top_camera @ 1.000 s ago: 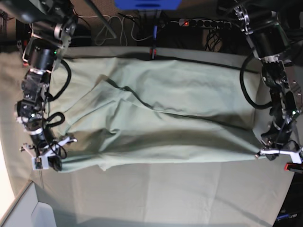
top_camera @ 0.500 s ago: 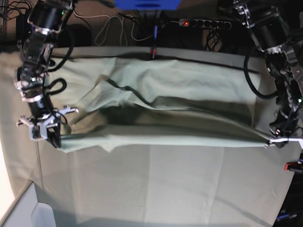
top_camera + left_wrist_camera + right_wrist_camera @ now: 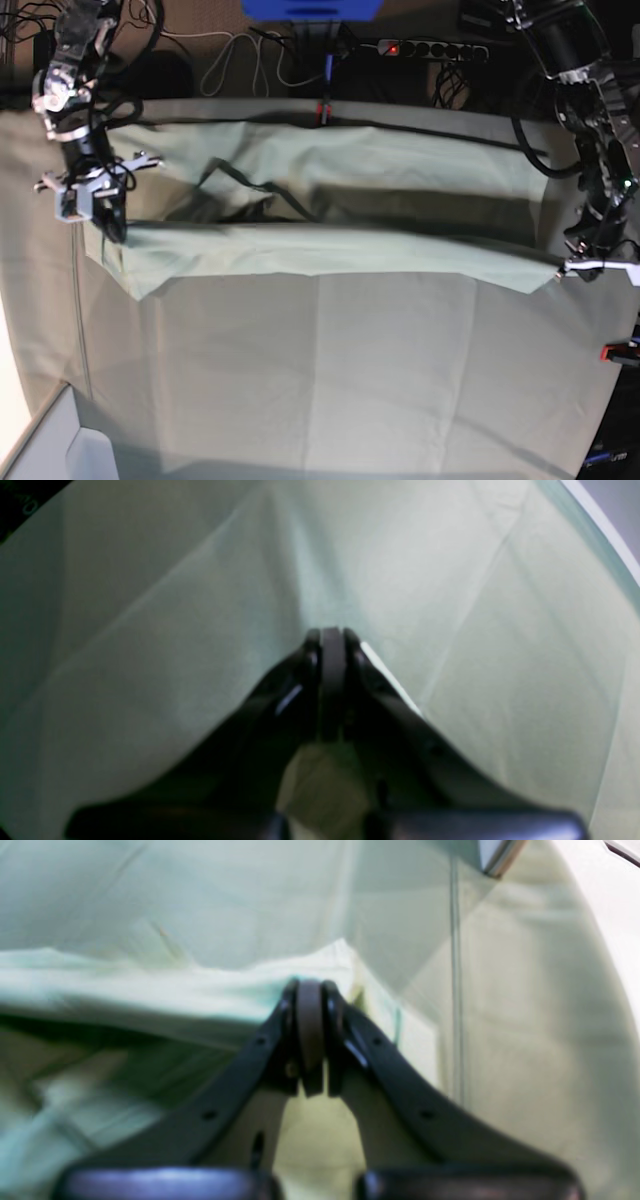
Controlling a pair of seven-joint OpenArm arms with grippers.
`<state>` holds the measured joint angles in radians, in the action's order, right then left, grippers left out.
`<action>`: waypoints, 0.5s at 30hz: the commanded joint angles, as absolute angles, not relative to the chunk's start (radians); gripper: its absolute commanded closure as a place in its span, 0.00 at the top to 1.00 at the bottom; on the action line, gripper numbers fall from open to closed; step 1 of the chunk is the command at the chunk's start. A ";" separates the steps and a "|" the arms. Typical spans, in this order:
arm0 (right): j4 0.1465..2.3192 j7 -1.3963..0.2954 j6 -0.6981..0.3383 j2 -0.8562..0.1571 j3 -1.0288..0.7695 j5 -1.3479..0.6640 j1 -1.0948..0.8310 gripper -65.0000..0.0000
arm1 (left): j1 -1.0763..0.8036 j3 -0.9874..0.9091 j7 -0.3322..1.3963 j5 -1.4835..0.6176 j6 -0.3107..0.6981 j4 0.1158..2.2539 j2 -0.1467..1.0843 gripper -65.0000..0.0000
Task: Layout the t-shirt on the table in an organized manner, then fold the t-shirt properly
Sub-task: 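Fold the shirt lengthwise with both grippers, laying the edge over the body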
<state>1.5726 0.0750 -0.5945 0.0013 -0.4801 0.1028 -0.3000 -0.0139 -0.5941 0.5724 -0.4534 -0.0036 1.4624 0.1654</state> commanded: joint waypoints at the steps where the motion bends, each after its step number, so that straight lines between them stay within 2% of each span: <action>1: 1.593 0.102 -0.601 -0.001 -0.483 0.085 -0.317 0.00 | -0.007 -0.598 0.547 -0.456 -0.002 1.480 0.179 0.00; 7: 1.629 0.102 -0.601 0.024 -0.449 0.082 -0.403 0.00 | -0.018 -0.595 0.545 -0.456 -0.002 1.471 0.160 0.00; 15: 1.643 0.102 -0.596 0.042 -0.499 0.024 -0.430 0.00 | -0.019 -0.595 0.545 -0.456 -0.002 1.469 0.139 0.00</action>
<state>1.6264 0.0765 -0.5907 0.0444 -0.4999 0.0395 -0.4252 -0.0326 -0.5930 0.5671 -0.4522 -0.0048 1.4548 0.1303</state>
